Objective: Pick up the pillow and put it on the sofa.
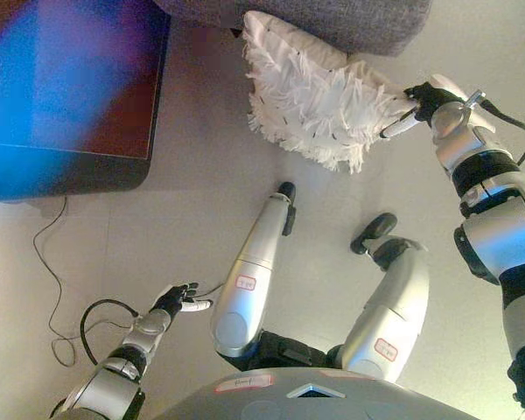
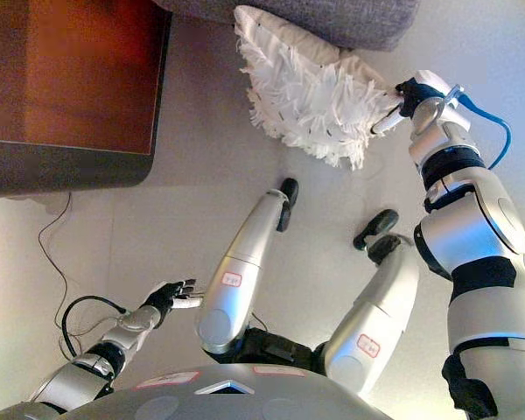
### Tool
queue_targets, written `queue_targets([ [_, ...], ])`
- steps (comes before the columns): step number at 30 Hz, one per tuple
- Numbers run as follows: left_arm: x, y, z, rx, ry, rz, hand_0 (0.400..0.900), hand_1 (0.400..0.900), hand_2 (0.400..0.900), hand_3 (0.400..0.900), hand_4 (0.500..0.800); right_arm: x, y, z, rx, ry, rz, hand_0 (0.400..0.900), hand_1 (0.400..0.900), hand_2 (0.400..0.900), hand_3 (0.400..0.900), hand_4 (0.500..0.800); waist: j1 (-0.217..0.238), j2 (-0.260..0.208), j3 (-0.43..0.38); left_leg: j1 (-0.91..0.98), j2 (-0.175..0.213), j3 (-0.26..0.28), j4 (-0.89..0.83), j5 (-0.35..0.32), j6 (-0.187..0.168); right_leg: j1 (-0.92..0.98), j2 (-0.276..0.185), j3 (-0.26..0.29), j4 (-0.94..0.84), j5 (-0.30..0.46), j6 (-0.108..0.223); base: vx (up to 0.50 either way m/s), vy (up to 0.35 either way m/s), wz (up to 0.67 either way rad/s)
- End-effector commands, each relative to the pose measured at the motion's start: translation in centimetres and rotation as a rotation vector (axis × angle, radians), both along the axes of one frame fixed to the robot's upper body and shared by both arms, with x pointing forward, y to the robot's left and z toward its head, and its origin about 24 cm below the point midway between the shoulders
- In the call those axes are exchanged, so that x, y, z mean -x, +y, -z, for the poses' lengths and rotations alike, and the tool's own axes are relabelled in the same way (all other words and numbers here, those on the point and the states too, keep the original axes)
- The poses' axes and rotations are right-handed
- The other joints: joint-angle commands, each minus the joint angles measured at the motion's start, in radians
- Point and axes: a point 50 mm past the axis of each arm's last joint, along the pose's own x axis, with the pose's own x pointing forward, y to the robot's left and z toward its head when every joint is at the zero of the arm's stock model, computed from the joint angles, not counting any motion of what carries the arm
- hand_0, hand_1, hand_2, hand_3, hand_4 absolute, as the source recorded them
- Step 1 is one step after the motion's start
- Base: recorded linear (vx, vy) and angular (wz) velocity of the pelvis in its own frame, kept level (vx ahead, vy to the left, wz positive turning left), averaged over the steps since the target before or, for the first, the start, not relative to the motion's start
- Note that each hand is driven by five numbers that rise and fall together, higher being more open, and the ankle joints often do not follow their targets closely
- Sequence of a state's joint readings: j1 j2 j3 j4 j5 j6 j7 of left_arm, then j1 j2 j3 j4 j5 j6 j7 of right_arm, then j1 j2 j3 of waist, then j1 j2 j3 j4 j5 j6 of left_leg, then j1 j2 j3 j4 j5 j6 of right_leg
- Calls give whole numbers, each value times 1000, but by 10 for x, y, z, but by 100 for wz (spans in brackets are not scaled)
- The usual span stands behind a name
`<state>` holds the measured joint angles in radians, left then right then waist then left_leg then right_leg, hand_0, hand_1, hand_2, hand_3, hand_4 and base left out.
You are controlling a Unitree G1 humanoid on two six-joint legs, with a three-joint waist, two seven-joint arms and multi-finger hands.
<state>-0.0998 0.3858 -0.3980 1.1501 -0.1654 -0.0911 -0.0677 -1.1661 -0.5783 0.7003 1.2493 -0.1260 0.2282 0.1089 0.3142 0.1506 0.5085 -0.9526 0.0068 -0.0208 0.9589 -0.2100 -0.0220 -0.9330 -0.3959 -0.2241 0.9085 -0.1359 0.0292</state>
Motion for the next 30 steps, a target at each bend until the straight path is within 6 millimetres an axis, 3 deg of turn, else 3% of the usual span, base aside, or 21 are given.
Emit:
queue_targets([
  [1,52,19,10,-31,116,-68,900,900,900,900,800,-11,9,-57,-13,-174,-74,900,900,900,900,800,33,57,12,3,-20,-2,-98,58,27,51,25,-2,154,-178,-43,6,32,3],
  [9,63,16,12,-10,99,-78,900,900,900,900,800,-15,25,-58,21,-192,-122,900,900,900,900,800,45,66,12,-39,-26,-10,-64,50,25,11,26,2,178,-181,-43,1,38,1],
  [28,92,12,16,61,124,-125,900,900,900,900,800,-16,22,-106,-35,-299,-99,900,900,900,900,800,55,143,12,-197,-53,2,78,36,10,-169,0,72,316,-210,-46,-14,47,6],
  [29,93,11,16,66,125,-128,900,900,900,900,800,-16,22,-109,-54,-303,-105,865,865,865,865,779,53,147,12,-201,-51,4,83,34,7,-177,-1,78,322,-210,-46,-17,68,4],
  [30,95,10,16,69,128,-129,900,900,900,900,800,-16,22,-110,-72,-304,-117,786,786,786,786,732,51,150,12,-205,-52,5,90,31,6,-186,-2,83,330,-213,-46,-18,70,4],
])
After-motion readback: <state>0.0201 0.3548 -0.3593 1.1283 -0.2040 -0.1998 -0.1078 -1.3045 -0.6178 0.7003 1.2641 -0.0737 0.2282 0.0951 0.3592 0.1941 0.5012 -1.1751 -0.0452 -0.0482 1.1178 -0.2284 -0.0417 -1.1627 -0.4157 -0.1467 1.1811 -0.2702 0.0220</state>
